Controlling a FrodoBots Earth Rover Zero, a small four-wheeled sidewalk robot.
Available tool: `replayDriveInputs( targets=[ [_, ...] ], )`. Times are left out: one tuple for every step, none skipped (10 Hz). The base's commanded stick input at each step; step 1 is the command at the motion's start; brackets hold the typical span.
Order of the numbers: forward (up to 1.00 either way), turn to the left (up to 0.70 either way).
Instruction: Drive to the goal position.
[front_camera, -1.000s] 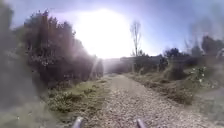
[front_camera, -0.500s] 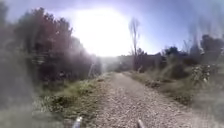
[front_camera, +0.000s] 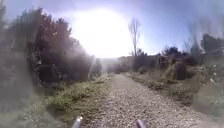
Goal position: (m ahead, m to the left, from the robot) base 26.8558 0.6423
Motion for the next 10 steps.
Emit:
replayDriveInputs(
  targets=[
    [0.5, -0.42],
    [0.5, -0.04],
    [0.5, 0.0],
    [0.5, 0.0],
    [0.5, 0.0],
    [0.5, 0.0],
    [0.5, 0.0],
    [0.5, 0.0],
    [0.5, 0.0],
    [0.5, 0.0]
  ],
)
